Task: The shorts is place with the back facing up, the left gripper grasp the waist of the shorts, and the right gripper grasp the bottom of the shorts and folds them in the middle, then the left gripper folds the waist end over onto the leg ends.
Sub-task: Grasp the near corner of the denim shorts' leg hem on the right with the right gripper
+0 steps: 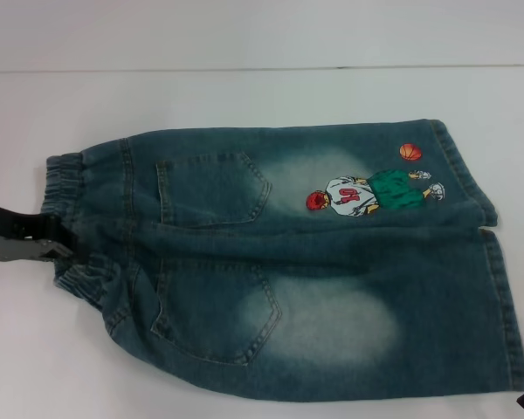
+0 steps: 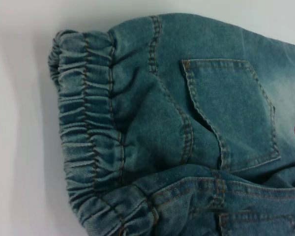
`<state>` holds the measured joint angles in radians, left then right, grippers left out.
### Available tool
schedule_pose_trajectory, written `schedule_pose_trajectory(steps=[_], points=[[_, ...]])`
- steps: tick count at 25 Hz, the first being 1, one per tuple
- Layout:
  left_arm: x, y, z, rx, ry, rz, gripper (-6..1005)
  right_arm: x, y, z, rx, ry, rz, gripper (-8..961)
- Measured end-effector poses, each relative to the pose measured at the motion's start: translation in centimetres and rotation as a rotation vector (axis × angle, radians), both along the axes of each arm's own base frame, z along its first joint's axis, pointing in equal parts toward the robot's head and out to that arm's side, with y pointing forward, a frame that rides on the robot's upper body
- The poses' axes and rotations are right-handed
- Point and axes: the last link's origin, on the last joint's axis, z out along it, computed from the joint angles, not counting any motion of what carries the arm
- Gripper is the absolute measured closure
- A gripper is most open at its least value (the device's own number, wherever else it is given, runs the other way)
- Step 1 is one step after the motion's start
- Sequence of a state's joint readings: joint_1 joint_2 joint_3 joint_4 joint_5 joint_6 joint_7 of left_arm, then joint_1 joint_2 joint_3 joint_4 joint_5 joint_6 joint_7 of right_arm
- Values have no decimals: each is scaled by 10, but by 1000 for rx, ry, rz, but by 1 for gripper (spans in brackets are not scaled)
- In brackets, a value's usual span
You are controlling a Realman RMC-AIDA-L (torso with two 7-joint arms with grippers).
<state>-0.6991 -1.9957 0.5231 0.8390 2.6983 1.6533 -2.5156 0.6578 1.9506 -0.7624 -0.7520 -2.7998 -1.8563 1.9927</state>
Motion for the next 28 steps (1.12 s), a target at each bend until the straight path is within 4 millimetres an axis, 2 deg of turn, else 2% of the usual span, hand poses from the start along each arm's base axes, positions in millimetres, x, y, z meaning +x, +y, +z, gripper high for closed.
schedule_pose_trajectory(steps=[16,23,28], points=[[2,1,-3,-8,-6,-3,950,-14,6,-10,-23,32,32,165],[2,2,-4,-5,-6,-3,950,-11,3,3,-42,14,11,162],[3,3,-4,-3,-5,-6,950,-7,0,4,-59,-19,-2,162]])
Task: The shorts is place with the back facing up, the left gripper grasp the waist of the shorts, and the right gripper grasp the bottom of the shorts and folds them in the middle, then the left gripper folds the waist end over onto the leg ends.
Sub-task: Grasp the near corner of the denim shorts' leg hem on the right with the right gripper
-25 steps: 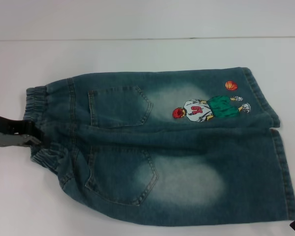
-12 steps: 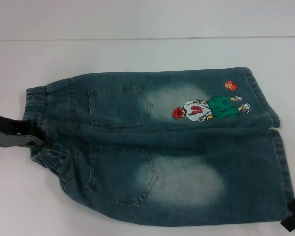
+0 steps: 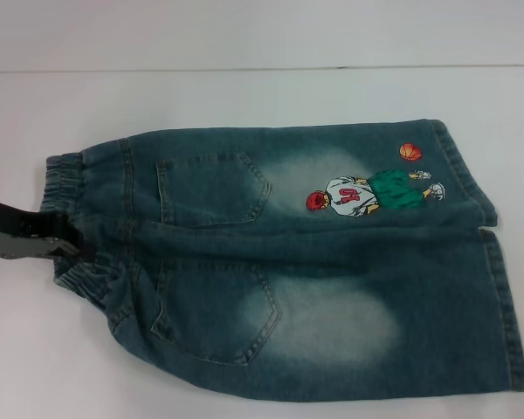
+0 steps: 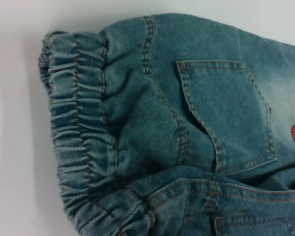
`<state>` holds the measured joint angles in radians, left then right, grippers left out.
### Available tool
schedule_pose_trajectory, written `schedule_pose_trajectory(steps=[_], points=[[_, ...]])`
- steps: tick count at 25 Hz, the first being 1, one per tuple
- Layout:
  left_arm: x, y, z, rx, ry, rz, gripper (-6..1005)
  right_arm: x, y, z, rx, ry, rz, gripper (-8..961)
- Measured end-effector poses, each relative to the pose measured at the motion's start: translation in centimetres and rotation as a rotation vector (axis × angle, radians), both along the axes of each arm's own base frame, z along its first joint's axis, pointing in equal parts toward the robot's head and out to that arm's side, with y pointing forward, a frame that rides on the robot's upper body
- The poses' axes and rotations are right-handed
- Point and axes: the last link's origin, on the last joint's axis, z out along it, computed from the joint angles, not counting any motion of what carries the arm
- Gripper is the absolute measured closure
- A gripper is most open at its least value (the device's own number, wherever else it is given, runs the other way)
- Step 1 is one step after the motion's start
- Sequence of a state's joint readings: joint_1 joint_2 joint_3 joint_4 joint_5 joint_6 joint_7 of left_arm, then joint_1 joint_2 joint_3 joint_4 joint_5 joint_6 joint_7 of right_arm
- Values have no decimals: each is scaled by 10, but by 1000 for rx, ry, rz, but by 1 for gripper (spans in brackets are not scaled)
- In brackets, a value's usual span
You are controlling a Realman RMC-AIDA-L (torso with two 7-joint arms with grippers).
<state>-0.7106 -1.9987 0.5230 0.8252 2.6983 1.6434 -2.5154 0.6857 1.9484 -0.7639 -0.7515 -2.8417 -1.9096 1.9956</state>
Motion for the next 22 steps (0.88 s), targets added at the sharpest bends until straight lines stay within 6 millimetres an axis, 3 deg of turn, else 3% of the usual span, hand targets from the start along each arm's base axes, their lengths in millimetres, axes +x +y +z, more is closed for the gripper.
schedule_pose_trajectory(steps=[22], points=[[3,4,1,6,3,-9,950,-1,2,-14,1,-23,16,165]])
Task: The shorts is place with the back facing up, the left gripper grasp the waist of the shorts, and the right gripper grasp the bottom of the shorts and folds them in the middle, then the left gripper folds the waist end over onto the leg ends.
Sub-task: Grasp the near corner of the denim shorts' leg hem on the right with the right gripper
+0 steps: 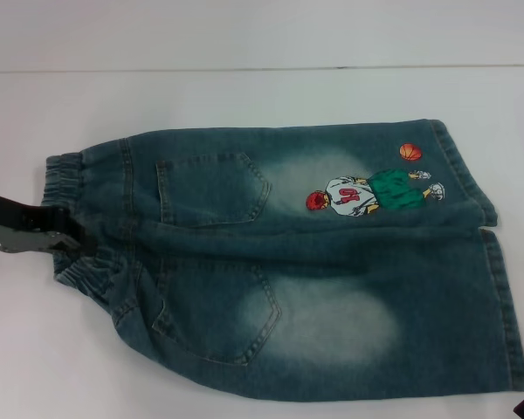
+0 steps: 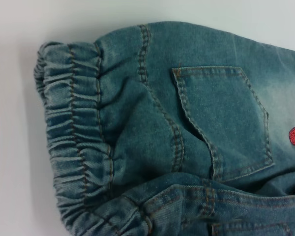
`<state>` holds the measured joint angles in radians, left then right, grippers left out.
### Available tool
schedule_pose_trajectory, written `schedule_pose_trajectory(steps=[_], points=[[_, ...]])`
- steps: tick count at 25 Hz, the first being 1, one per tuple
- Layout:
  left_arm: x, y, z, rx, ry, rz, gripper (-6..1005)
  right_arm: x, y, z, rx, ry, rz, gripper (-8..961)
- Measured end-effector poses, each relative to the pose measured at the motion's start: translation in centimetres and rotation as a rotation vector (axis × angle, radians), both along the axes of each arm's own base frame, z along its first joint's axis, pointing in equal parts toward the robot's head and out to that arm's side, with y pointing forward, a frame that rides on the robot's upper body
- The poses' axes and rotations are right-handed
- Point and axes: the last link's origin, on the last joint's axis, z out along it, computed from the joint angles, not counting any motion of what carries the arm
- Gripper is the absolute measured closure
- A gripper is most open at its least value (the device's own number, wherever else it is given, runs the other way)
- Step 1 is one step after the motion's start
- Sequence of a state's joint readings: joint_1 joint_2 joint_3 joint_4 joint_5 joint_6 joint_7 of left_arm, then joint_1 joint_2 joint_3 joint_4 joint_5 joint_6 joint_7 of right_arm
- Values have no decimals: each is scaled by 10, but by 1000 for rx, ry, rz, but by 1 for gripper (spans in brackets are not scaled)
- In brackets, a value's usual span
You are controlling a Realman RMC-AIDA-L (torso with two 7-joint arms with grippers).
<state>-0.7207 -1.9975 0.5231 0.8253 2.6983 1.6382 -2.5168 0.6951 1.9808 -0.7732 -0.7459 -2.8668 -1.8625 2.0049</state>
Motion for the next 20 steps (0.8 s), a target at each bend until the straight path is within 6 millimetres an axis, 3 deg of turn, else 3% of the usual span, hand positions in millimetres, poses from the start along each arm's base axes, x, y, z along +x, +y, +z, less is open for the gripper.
schedule_pose_trajectory(steps=[20], points=[[0,0,-4,-2,-3,0,951,-11,8,2,45,71,41,165]])
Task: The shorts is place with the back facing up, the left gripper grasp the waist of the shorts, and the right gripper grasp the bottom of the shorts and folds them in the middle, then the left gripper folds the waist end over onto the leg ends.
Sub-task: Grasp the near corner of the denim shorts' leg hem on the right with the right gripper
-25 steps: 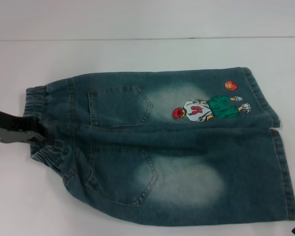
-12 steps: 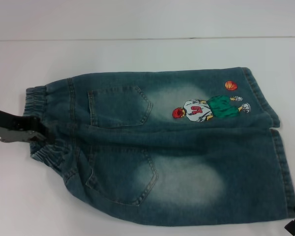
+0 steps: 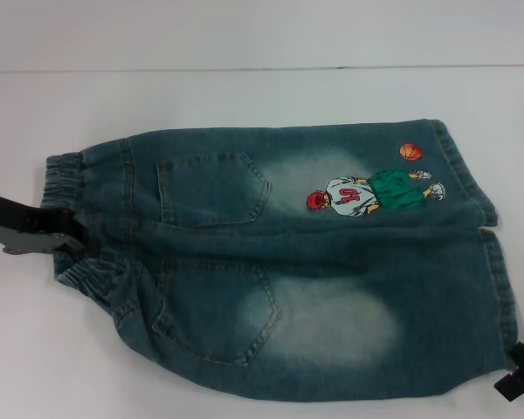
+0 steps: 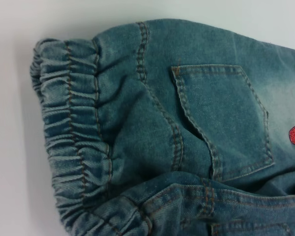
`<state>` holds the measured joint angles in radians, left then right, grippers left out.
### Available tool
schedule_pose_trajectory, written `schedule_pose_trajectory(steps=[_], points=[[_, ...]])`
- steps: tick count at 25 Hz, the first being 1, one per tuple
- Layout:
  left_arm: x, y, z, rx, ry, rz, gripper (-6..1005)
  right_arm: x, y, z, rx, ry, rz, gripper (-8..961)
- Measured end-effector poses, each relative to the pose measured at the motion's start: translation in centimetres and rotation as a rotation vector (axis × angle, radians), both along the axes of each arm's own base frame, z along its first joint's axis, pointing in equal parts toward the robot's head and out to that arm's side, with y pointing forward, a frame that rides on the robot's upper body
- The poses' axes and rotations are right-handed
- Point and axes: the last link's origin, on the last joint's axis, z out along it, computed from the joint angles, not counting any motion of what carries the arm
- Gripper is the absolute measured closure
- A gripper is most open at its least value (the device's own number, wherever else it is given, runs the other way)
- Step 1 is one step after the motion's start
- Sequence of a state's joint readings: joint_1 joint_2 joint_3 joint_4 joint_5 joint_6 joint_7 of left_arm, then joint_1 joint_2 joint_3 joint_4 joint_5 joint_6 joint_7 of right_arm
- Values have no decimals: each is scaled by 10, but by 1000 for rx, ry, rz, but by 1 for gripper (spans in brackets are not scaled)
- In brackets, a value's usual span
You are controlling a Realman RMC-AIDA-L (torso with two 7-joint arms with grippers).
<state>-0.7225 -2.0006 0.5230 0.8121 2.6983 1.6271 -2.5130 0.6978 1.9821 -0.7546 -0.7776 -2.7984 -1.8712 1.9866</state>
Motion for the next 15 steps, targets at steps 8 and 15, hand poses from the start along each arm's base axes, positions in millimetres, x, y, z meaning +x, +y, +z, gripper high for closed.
schedule_pose_trajectory(steps=[8,15], points=[[0,0,-1,-2,-1,0,951,0,3,6,13,-3,10,165],[0,0,-2,-3,-3,1,951,-1,3,5,14,-5,17,166]])
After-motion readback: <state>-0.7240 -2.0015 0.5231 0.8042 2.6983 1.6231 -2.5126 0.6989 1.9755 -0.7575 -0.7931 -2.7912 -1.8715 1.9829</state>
